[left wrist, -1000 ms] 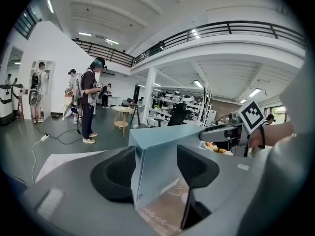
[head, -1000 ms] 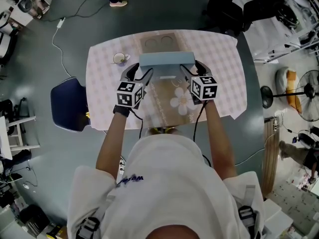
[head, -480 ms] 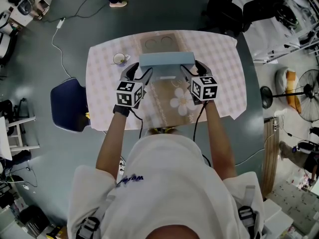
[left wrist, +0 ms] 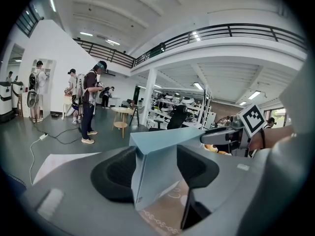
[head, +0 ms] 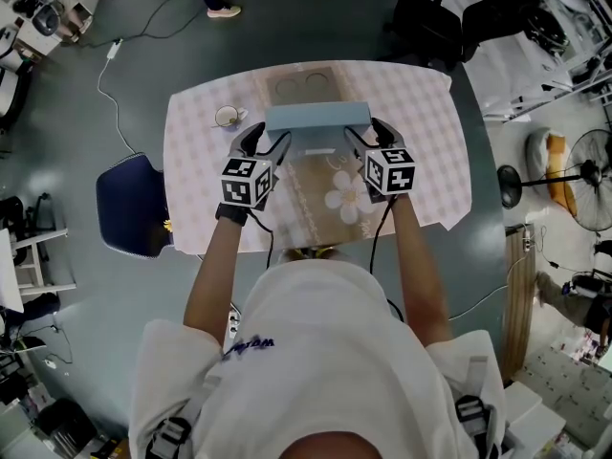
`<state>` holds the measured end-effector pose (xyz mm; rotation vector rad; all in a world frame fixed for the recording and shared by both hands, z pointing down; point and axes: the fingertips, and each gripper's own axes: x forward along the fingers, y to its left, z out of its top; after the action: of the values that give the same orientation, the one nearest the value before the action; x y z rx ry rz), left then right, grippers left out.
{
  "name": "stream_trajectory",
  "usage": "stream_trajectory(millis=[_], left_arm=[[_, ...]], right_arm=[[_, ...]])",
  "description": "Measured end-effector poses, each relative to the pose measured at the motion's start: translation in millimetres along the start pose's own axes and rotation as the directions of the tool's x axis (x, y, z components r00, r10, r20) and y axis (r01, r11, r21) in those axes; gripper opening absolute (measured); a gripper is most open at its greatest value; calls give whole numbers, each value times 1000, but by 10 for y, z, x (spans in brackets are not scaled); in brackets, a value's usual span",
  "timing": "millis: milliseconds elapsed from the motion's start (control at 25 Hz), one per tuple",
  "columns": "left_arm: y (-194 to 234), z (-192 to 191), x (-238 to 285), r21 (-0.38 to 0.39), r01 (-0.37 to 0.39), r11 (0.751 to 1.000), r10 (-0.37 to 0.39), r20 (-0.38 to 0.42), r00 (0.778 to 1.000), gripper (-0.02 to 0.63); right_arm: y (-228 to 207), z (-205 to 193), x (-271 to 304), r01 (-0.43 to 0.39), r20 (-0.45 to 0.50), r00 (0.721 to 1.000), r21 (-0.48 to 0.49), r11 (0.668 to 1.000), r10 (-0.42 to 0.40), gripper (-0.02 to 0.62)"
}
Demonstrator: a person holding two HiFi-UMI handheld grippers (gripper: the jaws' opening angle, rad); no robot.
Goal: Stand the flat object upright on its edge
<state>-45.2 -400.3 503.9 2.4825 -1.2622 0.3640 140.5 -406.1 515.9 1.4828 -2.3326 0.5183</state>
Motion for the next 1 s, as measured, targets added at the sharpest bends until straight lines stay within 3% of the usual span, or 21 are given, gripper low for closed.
stream_trajectory(millis=[560, 1000], left_arm=[[30, -24, -41, -8, -17, 1000, 17, -1, 1000, 259], [-319, -40, -693, 7, -108, 994, 108, 52, 993, 252]], right_arm=[[3, -12, -42, -7, 4, 1000, 4, 1000, 7, 296], [88, 106, -666, -62, 77, 995, -37, 997, 64, 296]])
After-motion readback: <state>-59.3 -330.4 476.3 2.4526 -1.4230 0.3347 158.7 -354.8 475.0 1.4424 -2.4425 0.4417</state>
